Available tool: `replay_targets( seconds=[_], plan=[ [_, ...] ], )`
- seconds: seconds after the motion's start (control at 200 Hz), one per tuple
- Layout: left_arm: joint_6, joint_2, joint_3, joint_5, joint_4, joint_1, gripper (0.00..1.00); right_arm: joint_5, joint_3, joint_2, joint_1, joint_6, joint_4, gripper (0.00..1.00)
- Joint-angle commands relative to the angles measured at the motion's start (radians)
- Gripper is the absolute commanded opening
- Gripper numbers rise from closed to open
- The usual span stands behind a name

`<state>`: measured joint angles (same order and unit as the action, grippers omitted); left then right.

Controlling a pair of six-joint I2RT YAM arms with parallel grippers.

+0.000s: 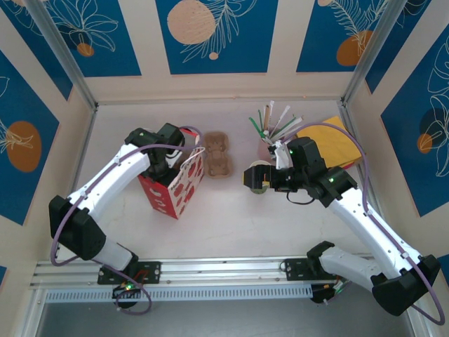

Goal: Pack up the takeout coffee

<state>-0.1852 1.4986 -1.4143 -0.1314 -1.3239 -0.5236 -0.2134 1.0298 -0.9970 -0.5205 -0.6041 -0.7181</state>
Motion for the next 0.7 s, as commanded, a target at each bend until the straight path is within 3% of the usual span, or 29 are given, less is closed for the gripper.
replay_targets(
  seconds=[0.0, 0.695],
  plan=[
    [-0.011, -0.025, 0.009, -0.013, -0.028, 0.014, 0.60, -0.015, 0.013, -0.001, -0.009, -0.005, -0.006, 0.99],
    [0.002, -0.028, 0.005, -0.043, -0.020, 0.016, 0.60, 0.011, 0.035, -0.024, -0.105, -0.009, 0.112, 0.99]
  ],
)
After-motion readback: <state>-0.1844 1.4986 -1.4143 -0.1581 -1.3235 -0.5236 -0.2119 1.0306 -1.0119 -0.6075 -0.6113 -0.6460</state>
